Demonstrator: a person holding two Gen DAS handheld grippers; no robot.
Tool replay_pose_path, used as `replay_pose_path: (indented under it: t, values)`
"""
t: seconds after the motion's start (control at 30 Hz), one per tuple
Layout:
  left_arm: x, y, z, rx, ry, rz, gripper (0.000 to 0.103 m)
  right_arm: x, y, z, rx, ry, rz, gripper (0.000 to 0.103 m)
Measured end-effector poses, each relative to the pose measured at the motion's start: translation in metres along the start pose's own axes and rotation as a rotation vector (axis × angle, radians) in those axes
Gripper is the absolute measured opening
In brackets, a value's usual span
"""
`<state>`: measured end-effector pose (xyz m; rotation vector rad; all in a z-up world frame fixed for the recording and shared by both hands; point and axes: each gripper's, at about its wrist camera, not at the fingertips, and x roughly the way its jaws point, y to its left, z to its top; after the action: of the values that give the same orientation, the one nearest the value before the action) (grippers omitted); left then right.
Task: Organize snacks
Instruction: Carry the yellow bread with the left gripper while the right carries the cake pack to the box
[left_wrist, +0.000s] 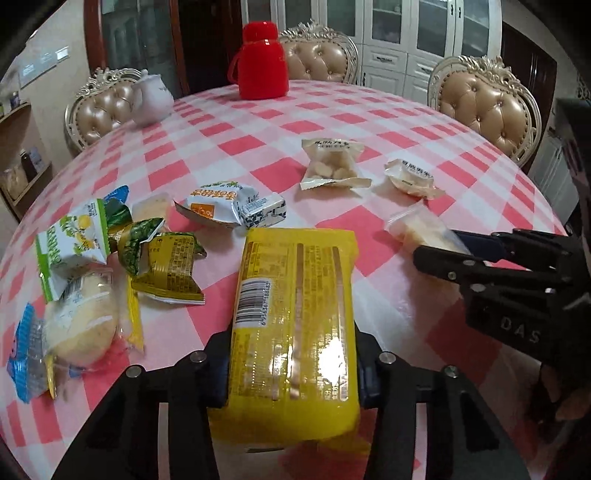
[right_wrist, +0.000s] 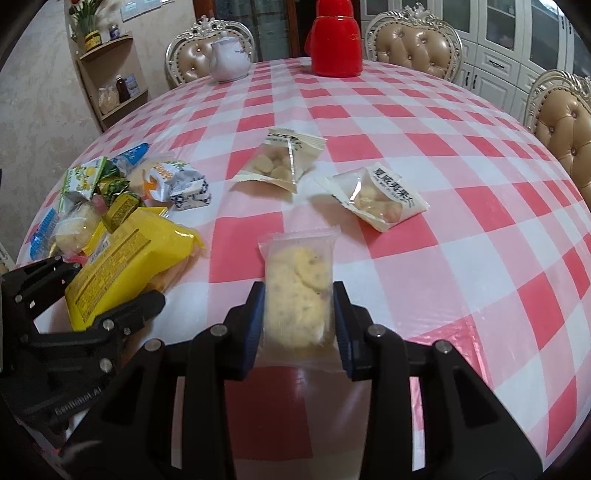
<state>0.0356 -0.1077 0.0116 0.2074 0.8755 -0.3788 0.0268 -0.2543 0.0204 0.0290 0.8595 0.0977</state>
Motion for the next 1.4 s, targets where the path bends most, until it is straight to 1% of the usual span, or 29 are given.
replay_pose_path:
  t: [0.1, 0.13, 0.2, 0.3, 0.37, 0.5, 0.6, 0.73, 0.87, 0.97, 1.07, 1.17, 1.33, 1.4]
  values:
    - [-0.008, -0.001, -0.002, -0.039, -0.037, 0.019, 0.048, -0.004, -0.002, 0.0, 0.014, -0.025, 0.011, 0.039]
    - [-0.013, 0.001, -0.003, -0.067, -0.06, 0.032, 0.048, -0.007, -0.007, -0.001, 0.043, -0.046, 0.032, 0.039]
    - [-0.021, 0.007, -0.005, -0.132, -0.092, 0.039, 0.048, -0.01, -0.01, 0.0, 0.077, -0.06, 0.058, 0.039]
    - [-0.038, 0.018, -0.011, -0.225, -0.15, 0.045, 0.048, -0.019, -0.013, 0.0, 0.128, -0.088, 0.147, 0.039]
    - [-0.05, 0.022, -0.015, -0.263, -0.189, 0.067, 0.048, -0.024, -0.01, -0.003, 0.128, -0.104, 0.145, 0.039]
    - [-0.068, 0.024, -0.023, -0.314, -0.26, 0.076, 0.048, -0.04, -0.005, -0.019, 0.16, -0.139, 0.179, 0.039]
    - [-0.076, 0.019, -0.029, -0.319, -0.29, 0.086, 0.048, -0.052, -0.007, -0.032, 0.194, -0.165, 0.201, 0.039]
    - [-0.081, 0.01, -0.037, -0.324, -0.296, 0.063, 0.048, -0.068, -0.013, -0.05, 0.229, -0.197, 0.233, 0.039]
    - [-0.089, -0.004, -0.042, -0.299, -0.322, 0.059, 0.048, -0.08, -0.019, -0.069, 0.236, -0.181, 0.258, 0.039]
    - [-0.092, -0.015, -0.047, -0.299, -0.332, 0.032, 0.048, -0.09, -0.02, -0.079, 0.223, -0.192, 0.232, 0.039]
    - [-0.097, -0.027, -0.053, -0.293, -0.353, 0.034, 0.048, -0.099, -0.025, -0.09, 0.229, -0.189, 0.243, 0.039]
    - [-0.098, -0.042, -0.059, -0.281, -0.346, 0.001, 0.048, -0.113, -0.031, -0.1, 0.219, -0.203, 0.221, 0.039]
    - [-0.107, -0.074, -0.066, -0.238, -0.338, -0.055, 0.048, -0.148, -0.046, -0.117, 0.212, -0.235, 0.179, 0.039]
    - [-0.111, -0.087, -0.067, -0.209, -0.344, -0.062, 0.048, -0.16, -0.056, -0.124, 0.22, -0.241, 0.161, 0.039]
